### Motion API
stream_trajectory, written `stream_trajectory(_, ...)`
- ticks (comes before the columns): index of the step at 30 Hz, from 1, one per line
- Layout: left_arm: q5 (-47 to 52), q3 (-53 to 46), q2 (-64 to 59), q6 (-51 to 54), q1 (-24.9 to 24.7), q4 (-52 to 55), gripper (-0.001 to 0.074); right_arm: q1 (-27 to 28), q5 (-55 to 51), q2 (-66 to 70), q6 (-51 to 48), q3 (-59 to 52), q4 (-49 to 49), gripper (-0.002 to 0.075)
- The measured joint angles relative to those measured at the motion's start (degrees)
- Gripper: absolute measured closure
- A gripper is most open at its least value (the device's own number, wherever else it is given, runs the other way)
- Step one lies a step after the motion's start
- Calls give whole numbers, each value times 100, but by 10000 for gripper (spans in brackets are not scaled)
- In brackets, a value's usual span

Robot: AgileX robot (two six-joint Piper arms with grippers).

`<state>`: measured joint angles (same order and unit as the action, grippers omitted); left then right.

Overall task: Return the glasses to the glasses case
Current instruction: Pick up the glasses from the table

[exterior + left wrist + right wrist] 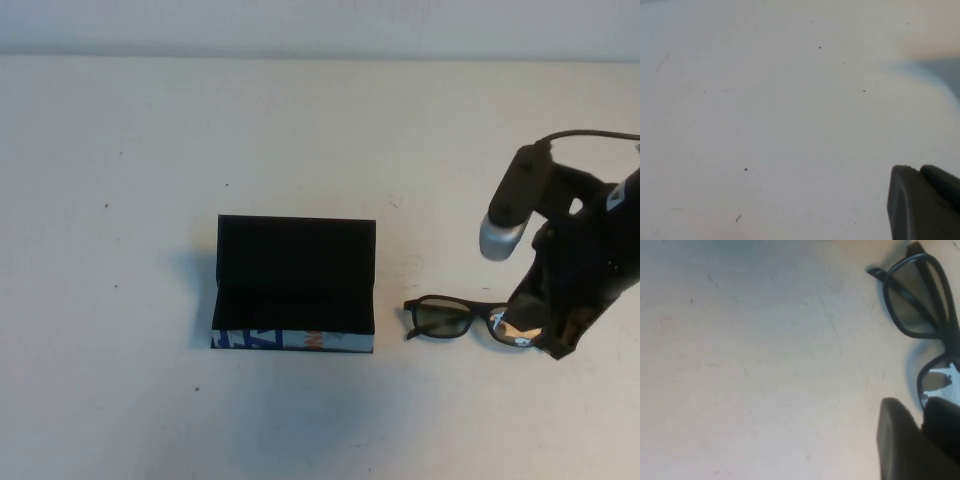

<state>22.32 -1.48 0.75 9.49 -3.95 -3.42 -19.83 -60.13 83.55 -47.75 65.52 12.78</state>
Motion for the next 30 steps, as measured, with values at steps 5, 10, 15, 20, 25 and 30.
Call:
stream_trajectory(5, 0, 0, 0, 0, 0, 0, 737, -19, 125, 429, -1447, 49, -103, 510)
stream_trajectory(10, 0, 0, 0, 0, 0, 0, 737, -19, 632, 792, -1874, 80, -185, 431)
stream_trajectory(15, 0, 0, 0, 0, 0, 0, 737, -19, 683, 1244, -2024, 363, -199, 418)
stream_trajectory(20, 0, 0, 0, 0, 0, 0, 737, -19, 575, 1716, -2061, 783, -227, 389)
stream_trajectory(25, 0, 0, 0, 0, 0, 0, 737, -9, 450, 2034, -2061, 991, -242, 342)
stream_trajectory(30, 0, 0, 0, 0, 0, 0, 737, 81, 399, 2211, -2075, 1003, -343, 332)
